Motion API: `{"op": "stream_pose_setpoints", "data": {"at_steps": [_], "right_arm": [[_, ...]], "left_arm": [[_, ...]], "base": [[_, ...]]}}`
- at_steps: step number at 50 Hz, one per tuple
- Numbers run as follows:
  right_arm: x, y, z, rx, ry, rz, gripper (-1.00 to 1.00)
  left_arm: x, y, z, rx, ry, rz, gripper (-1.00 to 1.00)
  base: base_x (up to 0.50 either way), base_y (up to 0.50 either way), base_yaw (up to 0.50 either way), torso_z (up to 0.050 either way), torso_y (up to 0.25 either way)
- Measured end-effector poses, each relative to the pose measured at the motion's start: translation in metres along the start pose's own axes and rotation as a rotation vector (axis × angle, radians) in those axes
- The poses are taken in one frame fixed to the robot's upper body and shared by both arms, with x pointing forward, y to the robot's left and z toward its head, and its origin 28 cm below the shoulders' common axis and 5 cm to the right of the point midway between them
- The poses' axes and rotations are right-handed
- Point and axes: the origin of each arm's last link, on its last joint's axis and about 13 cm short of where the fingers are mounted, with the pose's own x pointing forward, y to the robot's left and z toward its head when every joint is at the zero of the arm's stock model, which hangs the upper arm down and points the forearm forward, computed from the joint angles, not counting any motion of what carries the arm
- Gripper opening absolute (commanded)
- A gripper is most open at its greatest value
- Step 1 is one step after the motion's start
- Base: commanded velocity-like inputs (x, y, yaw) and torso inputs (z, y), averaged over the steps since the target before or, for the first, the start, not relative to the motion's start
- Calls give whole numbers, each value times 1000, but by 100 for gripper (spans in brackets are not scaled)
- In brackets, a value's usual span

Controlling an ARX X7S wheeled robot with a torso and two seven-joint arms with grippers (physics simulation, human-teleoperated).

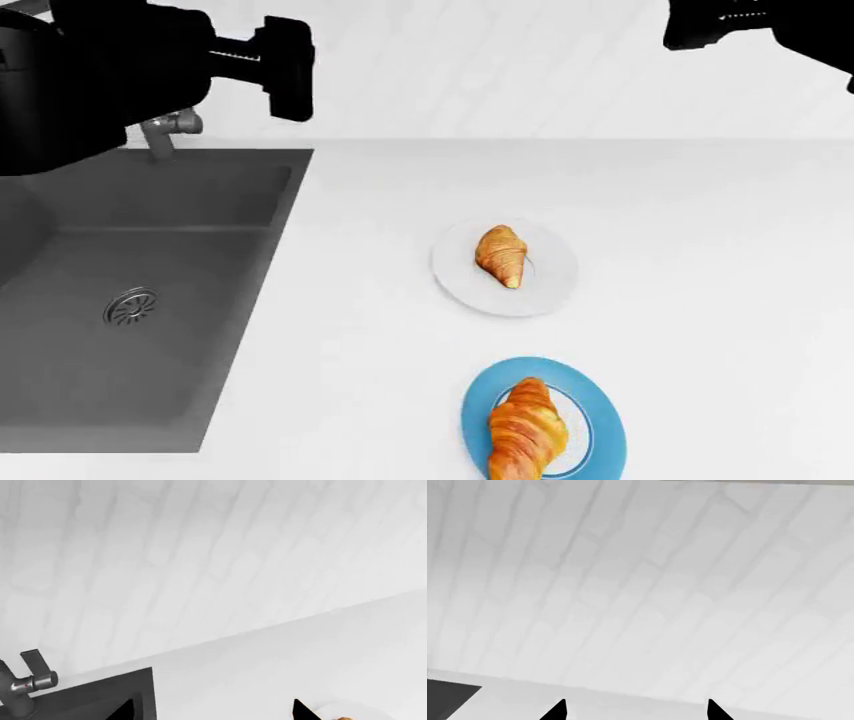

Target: Place the pastries on the plates.

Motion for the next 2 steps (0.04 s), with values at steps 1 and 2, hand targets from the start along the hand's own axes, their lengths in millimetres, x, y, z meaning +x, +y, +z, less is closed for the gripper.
{"op": "stream_pose_setpoints", "data": {"at_steps": [1, 2], "right_arm": [[0, 0, 1, -1, -5, -1, 100], [-1, 0, 3, -2, -12, -3, 100]], "left_arm": [[0, 0, 2, 1, -4, 4, 100], [-1, 1, 3, 1, -9, 8, 100]], "base": [[0, 0, 0, 0, 0], [0, 0, 0, 0, 0]]}}
